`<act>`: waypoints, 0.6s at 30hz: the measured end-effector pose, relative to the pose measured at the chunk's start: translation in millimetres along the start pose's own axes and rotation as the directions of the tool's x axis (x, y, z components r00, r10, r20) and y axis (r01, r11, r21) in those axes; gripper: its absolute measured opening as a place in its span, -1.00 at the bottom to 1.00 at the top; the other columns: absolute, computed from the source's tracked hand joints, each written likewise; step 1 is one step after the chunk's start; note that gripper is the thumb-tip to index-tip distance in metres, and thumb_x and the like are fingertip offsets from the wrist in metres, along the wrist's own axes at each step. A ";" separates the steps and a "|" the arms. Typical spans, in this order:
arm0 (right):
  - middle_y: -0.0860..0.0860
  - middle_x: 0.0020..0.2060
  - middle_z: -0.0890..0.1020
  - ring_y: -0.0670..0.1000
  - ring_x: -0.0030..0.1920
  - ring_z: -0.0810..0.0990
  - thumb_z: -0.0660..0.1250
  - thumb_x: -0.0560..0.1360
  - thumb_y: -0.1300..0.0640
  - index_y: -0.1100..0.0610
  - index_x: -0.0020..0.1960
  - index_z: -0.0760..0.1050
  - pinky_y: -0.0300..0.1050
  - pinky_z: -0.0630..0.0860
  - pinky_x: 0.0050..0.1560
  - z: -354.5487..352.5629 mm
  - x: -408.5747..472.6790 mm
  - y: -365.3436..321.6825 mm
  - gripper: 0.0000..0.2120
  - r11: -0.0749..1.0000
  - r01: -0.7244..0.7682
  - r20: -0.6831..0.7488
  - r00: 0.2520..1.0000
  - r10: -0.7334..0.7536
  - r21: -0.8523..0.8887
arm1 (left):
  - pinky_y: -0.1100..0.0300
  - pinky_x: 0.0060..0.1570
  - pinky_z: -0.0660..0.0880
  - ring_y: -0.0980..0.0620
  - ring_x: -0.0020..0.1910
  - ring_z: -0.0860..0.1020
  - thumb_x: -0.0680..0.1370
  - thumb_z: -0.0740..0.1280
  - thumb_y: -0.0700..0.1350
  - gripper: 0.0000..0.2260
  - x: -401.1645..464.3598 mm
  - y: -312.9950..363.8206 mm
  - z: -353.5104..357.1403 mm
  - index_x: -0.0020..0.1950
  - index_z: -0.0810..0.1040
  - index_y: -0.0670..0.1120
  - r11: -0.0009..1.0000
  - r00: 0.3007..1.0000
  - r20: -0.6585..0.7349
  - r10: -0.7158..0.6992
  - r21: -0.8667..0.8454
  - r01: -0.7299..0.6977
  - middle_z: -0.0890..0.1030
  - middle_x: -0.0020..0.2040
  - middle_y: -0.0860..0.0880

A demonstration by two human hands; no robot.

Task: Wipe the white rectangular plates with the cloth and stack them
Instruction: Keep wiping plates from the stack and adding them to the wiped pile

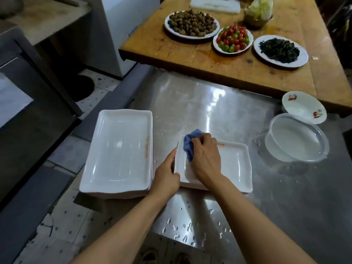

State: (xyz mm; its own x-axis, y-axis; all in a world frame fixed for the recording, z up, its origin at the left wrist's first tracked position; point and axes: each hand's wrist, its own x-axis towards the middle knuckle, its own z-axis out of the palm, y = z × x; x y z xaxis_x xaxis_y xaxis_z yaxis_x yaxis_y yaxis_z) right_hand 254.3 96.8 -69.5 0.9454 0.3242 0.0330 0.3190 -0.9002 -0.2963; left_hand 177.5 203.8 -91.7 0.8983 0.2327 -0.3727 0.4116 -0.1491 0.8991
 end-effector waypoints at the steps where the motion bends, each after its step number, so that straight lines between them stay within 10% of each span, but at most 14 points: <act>1: 0.18 0.28 0.37 0.16 0.17 0.36 0.15 0.57 0.11 0.24 0.21 0.44 -0.06 0.40 0.05 0.3 1.9 -4.1 -0.70 1.000 0.018 -0.003 1.000 -0.018 0.009 | -0.10 0.11 0.53 0.03 0.18 0.55 0.34 0.11 -0.44 -0.22 0.0 -0.3 -0.4 0.37 0.31 0.29 1.000 1.000 0.008 0.001 -0.007 -0.001 0.56 0.24 0.11; 18: -0.07 0.31 0.34 0.05 0.32 0.23 0.17 0.57 0.00 -0.09 0.33 0.37 -0.08 0.01 0.27 -8.7 -63.2 2.9 -0.67 0.980 0.147 0.284 0.942 -0.180 0.136 | -0.08 0.16 0.51 -0.17 0.20 0.54 0.48 0.27 -0.47 -0.39 -5.5 11.5 -3.6 0.47 0.30 -0.06 0.954 0.992 0.076 -0.101 -0.274 0.119 0.53 0.24 -0.18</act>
State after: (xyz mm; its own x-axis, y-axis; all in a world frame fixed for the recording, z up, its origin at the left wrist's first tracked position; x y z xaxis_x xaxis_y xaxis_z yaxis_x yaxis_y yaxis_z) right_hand 196.0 71.2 -64.2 0.8139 0.5503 -0.1865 0.4422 -0.7948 -0.4156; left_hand 176.7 204.2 -78.4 0.8611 0.1725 -0.4783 0.4572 0.1488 0.8768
